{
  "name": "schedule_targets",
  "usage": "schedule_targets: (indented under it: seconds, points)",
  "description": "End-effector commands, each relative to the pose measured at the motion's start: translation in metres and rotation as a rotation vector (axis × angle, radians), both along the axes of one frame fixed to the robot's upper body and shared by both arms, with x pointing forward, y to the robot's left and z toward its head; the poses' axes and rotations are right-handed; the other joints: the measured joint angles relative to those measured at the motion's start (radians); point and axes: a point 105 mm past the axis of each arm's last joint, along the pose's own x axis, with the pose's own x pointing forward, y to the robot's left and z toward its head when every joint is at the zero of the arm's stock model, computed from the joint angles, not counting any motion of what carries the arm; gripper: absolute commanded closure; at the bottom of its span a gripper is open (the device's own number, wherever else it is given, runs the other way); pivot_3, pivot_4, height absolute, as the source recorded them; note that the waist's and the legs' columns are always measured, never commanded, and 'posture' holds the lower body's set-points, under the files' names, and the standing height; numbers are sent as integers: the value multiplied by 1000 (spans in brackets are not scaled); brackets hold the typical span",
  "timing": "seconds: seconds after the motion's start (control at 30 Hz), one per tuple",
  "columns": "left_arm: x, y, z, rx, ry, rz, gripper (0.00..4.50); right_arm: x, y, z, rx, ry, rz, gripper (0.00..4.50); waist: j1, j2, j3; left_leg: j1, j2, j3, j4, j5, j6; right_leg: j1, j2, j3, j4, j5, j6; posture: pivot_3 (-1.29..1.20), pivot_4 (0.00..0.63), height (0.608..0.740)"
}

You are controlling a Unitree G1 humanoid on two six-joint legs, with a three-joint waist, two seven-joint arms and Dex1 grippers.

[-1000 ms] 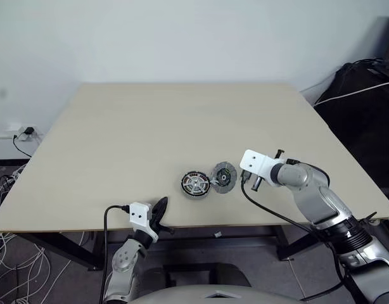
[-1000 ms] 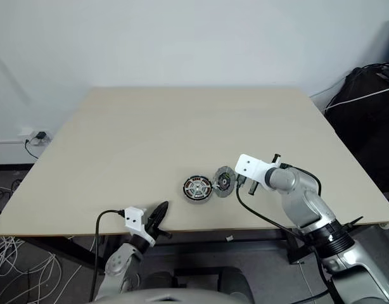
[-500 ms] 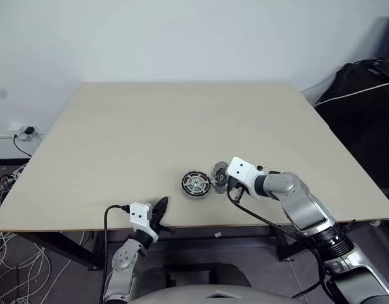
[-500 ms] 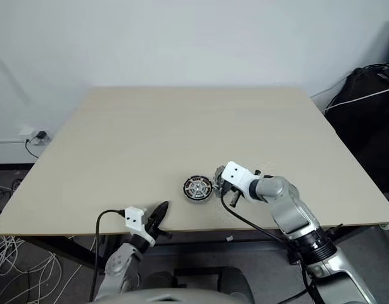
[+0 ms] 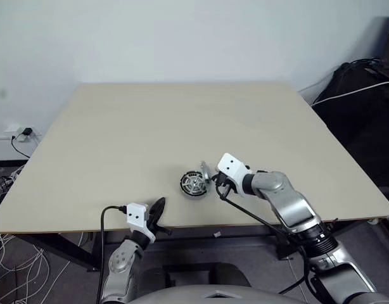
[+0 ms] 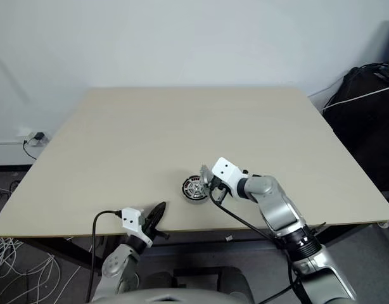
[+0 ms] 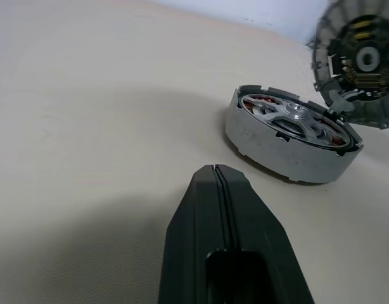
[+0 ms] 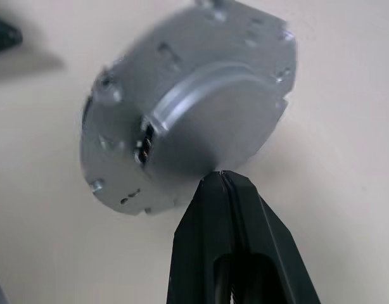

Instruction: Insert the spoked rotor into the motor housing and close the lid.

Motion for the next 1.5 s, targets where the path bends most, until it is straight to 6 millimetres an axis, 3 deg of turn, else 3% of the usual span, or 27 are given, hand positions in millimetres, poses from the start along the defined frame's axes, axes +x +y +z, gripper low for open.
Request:
schedule_targets:
  seconds: [0.03, 0.47, 0.67, 0.87, 0.97, 1.07, 1.37, 1.5]
  points:
    - [5, -3, 14, -1, -56, -2, 4500, 5, 15, 8, 30, -38, 25, 4464, 0, 0, 0, 0, 0, 0, 0, 0, 0, 0, 0, 0, 0, 0, 0, 0, 0, 740]
    - [5, -3, 17, 7, -62, 0, 4500, 0, 43, -8, 74, 10, 53, 4464, 0, 0, 0, 0, 0, 0, 0, 0, 0, 0, 0, 0, 0, 0, 0, 0, 0, 740]
    - [4, -2, 19, 8, -62, 2, 4500, 0, 42, -12, 69, 13, 35, 4464, 0, 0, 0, 0, 0, 0, 0, 0, 0, 1, 0, 0, 0, 0, 0, 0, 0, 740]
    - [4, -2, 20, 7, -62, 4, 4500, 1, 45, 3, 182, -33, 13, 4464, 0, 1, 0, 0, 0, 0, 0, 0, 0, 1, 0, 0, 0, 0, 0, 0, 0, 740]
    - [5, -3, 22, 5, -64, 3, 4500, 0, 50, 19, 282, -83, 13, 3893, 0, 1, 0, 0, 0, 0, 0, 0, 0, 1, 0, 0, 0, 0, 0, 0, 0, 740]
    - [6, -3, 26, 5, -66, 0, 4500, 0, 51, 27, 341, -101, -6, 2913, -1, 0, 0, 0, 0, 0, 0, 0, 0, 1, 0, 0, 0, 0, 0, 0, 0, 740]
    - [10, 2, 32, 9, -63, -10, 4500, -4, 48, 25, 391, -52, 6, 11, -1, 1, 0, 0, 0, 0, 0, 0, 0, 1, 0, 0, 0, 0, 0, 0, 0, 740]
    - [12, 5, 32, 11, -60, -11, 4500, -5, 45, 17, 388, -3, 26, 11, 0, 1, 0, 1, 0, 0, 0, 0, 0, 1, 0, 0, 0, 0, 0, 0, 0, 740]
